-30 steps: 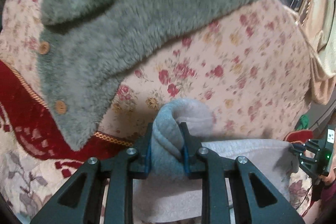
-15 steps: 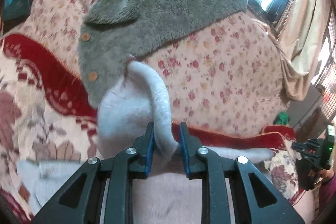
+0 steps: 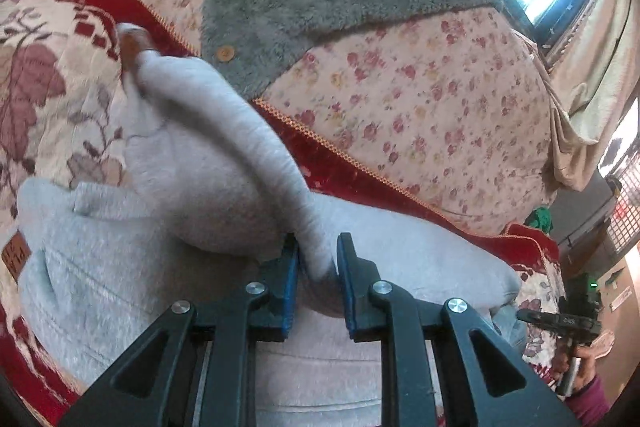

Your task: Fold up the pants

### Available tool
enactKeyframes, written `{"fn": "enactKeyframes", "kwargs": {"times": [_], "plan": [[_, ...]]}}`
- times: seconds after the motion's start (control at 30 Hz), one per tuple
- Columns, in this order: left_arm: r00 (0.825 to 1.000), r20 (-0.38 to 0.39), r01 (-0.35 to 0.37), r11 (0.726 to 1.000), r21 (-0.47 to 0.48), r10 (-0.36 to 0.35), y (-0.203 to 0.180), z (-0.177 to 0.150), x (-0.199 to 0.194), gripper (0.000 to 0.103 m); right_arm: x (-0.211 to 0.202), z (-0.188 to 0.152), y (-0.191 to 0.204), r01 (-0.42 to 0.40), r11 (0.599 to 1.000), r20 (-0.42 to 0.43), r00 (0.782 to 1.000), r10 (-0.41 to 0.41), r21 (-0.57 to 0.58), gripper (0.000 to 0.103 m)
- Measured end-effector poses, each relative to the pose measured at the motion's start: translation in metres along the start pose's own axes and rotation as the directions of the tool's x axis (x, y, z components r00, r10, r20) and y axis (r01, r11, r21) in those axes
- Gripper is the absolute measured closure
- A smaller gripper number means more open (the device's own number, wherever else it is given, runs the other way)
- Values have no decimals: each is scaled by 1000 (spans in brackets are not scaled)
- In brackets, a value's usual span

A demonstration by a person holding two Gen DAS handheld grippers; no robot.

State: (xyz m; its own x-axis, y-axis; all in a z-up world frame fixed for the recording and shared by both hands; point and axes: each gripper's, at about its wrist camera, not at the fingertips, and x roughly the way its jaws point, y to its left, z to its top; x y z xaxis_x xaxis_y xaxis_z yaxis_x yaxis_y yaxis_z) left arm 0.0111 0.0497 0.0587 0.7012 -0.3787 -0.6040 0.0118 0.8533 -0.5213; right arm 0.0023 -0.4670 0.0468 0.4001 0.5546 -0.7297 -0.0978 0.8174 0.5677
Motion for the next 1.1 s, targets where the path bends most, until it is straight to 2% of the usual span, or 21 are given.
{"fn": "enactKeyframes", "kwargs": {"times": [0.07,0.1,0.13,0.17,0.2,0.27,0.37,0.4,0.47,0.5,0.6,0.63,0.67,0.7,0.73,0.77,0.87,0.97,1.1], "plan": [[1000,7,0,1000,-6,0,2,-4,-2,84,10,1,-22,-59,988,25,998,56,140,83],[1000,10,-1,1000,-8,1,4,-7,-2,80,13,2,-29,-69,980,43,997,62,188,60],[1000,11,-1,1000,-11,1,5,-9,-3,76,16,3,-36,-70,971,61,996,57,230,27],[1000,11,-5,1000,-14,5,6,-11,-4,64,18,4,-41,-74,962,76,996,56,264,23],[1000,11,-14,1000,-21,14,7,-12,-4,46,18,4,-43,-74,958,77,996,54,277,24],[1000,19,-13,999,-45,14,11,-15,-5,32,19,2,-45,-64,950,78,996,42,307,24],[1000,7,-11,998,-61,12,13,-19,0,27,22,4,-44,-33,951,72,997,12,306,24],[1000,-9,-29,998,-63,28,13,-20,6,24,25,4,-48,-13,939,70,997,-12,343,24],[999,-34,-44,996,-82,42,15,-22,14,23,28,4,-62,-2,908,74,997,-32,419,24],[998,-50,-45,994,-101,40,16,-23,20,23,31,7,-70,-20,883,96,995,-28,469,24],[996,-71,-67,990,-126,58,20,-24,33,23,33,13,-77,-89,863,169,986,4,497,24],[995,-77,-72,989,-132,62,21,-25,36,23,34,14,-78,-106,859,195,981,7,501,30],[994,-86,-72,988,-138,61,22,-24,40,34,34,16,-79,-115,862,210,978,10,493,39],[993,-96,-83,987,-138,70,23,-22,43,63,35,18,-81,-114,868,222,975,5,483,70],[991,-104,-98,986,-133,84,22,-19,45,80,35,18,-85,-143,864,238,971,28,483,85],[989,-105,-115,984,-133,102,21,-16,45,89,35,18,-88,-177,853,252,966,56,491,86],[993,-67,-106,985,-135,98,15,4,39,91,22,23,-81,-250,854,303,946,114,456,88],[998,-3,-67,990,-126,67,2,32,23,91,-10,36,-52,-271,896,347,927,144,351,88],[997,77,2,996,-86,5,-16,61,-7,91,-51,46,-13,-282,928,397,902,170,243,88]]}}
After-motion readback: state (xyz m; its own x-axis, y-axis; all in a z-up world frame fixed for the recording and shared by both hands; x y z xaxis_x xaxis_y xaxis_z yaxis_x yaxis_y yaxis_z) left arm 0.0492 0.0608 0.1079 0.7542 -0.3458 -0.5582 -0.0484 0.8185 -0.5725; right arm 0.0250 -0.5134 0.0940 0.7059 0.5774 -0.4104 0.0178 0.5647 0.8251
